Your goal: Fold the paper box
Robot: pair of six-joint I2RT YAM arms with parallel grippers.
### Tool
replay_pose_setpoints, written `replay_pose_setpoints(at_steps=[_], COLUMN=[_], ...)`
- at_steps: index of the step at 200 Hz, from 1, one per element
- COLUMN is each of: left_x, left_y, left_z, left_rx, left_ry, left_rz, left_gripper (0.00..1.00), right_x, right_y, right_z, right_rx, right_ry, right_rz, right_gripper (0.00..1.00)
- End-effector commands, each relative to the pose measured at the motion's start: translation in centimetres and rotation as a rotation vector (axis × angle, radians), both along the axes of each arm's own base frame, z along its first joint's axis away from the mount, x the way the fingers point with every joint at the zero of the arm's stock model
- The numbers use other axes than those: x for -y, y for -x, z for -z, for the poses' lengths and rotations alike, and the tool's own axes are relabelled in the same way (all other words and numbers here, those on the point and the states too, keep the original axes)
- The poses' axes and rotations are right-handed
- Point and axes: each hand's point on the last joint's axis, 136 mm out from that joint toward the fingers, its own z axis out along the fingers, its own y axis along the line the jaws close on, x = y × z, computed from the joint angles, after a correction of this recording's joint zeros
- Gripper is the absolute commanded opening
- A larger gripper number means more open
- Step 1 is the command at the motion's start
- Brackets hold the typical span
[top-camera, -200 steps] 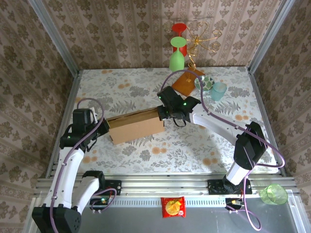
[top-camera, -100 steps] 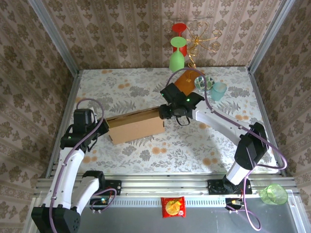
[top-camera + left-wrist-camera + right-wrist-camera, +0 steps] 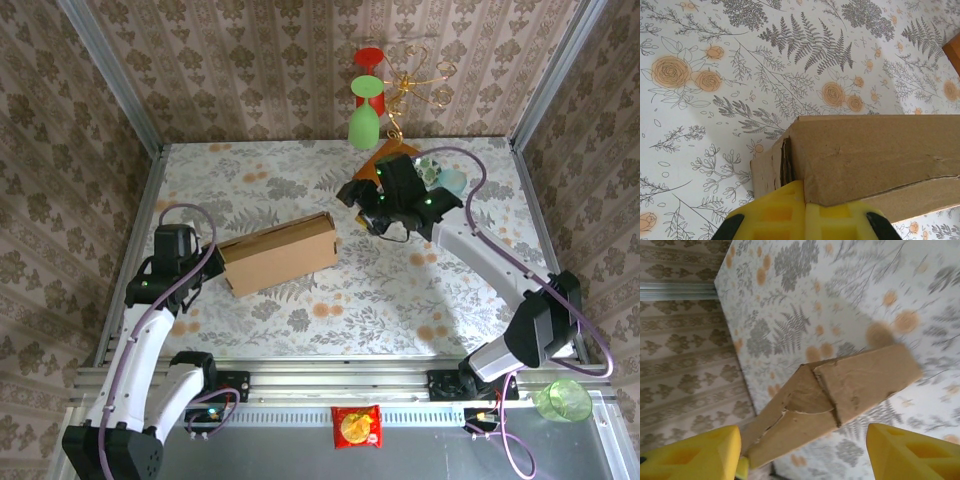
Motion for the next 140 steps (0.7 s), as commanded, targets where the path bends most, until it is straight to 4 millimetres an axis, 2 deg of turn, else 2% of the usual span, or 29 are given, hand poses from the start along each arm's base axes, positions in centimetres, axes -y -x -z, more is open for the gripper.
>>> replay_pose_setpoints(at_steps=[1, 48, 77, 97, 140], left_x=[-0.5, -0.4, -0.3, -0.3, -0.2], left_y=[4.0, 3.9, 3.9, 3.8, 3.7], left_z=[4.4, 4.3, 4.2, 4.2, 4.1], left_rx=[-0.228, -0.225, -0.222, -0.222, -0.218], left_ry=[-0.029, -0.033, -0.036, -0.038, -0.038], left_rz=[-0.014, -0.014, -0.010, -0.007, -0.009], left_gripper=[0.00, 0.00, 0.00, 0.00, 0.00], right_x=[-2.8, -2.9, -3.5, -4.0, -4.1], right_y=[-0.2, 1.2, 1.0, 0.6, 0.7], right_z=[-0.5, 2.2, 3.8, 4.1, 5.6], right_rx=[-0.150, -0.281, -0.311, -0.309, -0.324], right_ry=[-0.246, -0.233, -0.249, -0.265, -0.266], right_rz=[0.071, 0.067, 0.065, 0.057, 0.055], right_gripper=[0.71, 0.73, 0.73, 0.73, 0.63])
